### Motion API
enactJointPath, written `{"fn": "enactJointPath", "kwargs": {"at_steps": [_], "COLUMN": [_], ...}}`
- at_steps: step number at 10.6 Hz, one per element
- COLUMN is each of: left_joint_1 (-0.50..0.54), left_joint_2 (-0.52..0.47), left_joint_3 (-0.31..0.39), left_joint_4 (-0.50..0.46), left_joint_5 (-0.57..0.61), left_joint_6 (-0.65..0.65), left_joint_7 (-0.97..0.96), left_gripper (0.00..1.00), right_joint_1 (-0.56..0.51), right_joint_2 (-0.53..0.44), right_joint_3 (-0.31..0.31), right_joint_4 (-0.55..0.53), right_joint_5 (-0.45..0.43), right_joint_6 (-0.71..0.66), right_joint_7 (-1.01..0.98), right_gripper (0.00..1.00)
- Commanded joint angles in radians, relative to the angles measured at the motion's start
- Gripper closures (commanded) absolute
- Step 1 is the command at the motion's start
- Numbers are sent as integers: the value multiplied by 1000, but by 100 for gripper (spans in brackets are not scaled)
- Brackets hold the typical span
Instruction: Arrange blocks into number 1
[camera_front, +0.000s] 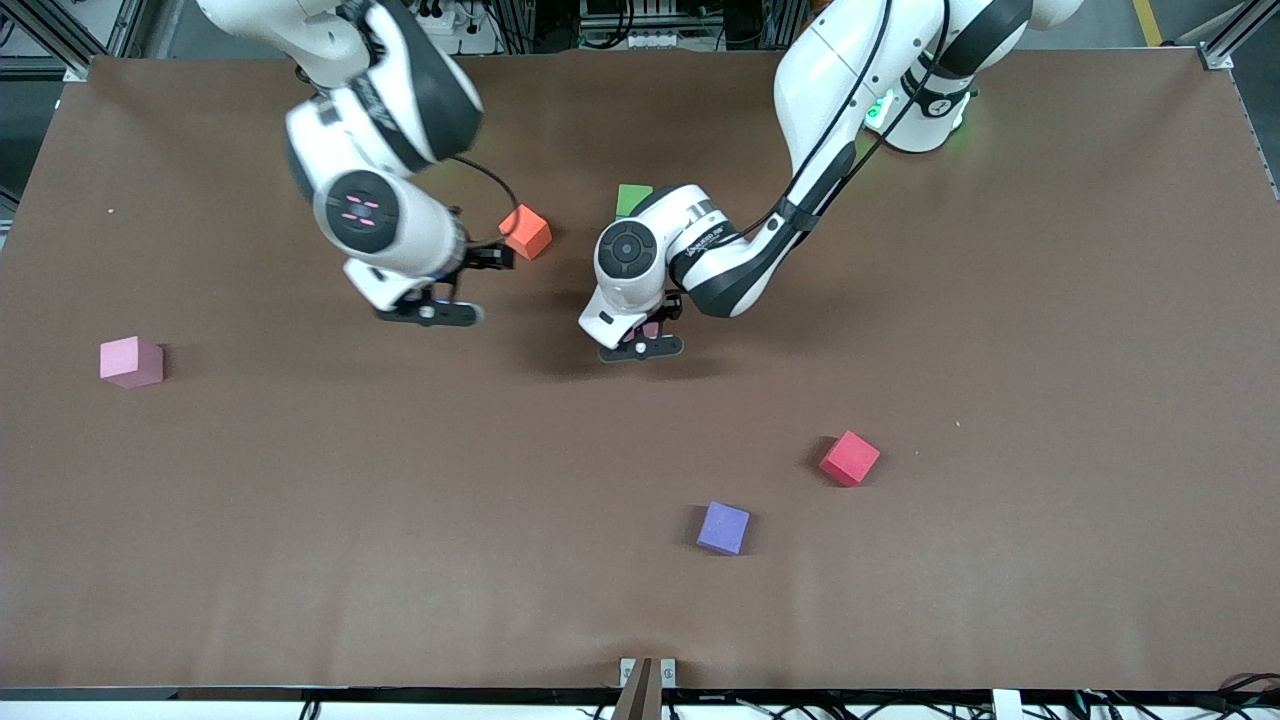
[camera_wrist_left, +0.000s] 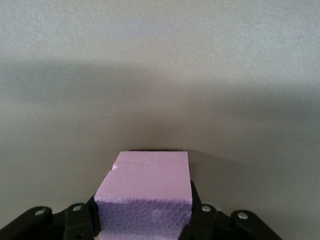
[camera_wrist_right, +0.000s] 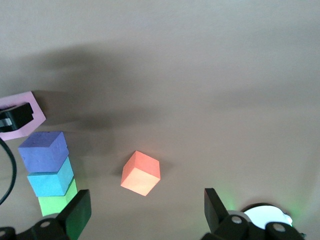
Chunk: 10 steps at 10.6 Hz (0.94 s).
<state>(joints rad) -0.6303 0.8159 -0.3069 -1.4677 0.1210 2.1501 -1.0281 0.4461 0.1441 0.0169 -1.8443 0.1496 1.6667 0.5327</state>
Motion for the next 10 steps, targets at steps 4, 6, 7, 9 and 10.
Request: {"fn": "enactJointPath", "kwargs": {"at_steps": [4, 6, 7, 9, 10], "left_joint_1": [-45, -49, -52, -57, -57], "left_joint_2": [14, 16, 16, 16, 16], "left_joint_3": [11, 11, 11, 11, 11], "left_joint_4": [9, 6, 6, 4, 3], "left_joint_5": [0, 0, 0, 2, 3], "left_joint_6": [22, 22, 22, 22, 22], "left_joint_7": [-10, -7, -7, -7, -9], "left_gripper": [100, 100, 100, 100, 100], "right_joint_1": [-67, -67, -69, -67, -67], "right_joint_2": [-109, -110, -115, -115, -115], "right_joint_3": [15, 14, 15, 15, 15], "right_joint_4": [-38, -36, -36, -38, -36], "right_joint_5": [-24, -27, -27, -27, -27], "right_joint_6": [-35, -35, -33, -30, -30], "right_joint_7": [-2, -2, -2, -2, -2], "right_gripper": [0, 0, 0, 0, 0]}}
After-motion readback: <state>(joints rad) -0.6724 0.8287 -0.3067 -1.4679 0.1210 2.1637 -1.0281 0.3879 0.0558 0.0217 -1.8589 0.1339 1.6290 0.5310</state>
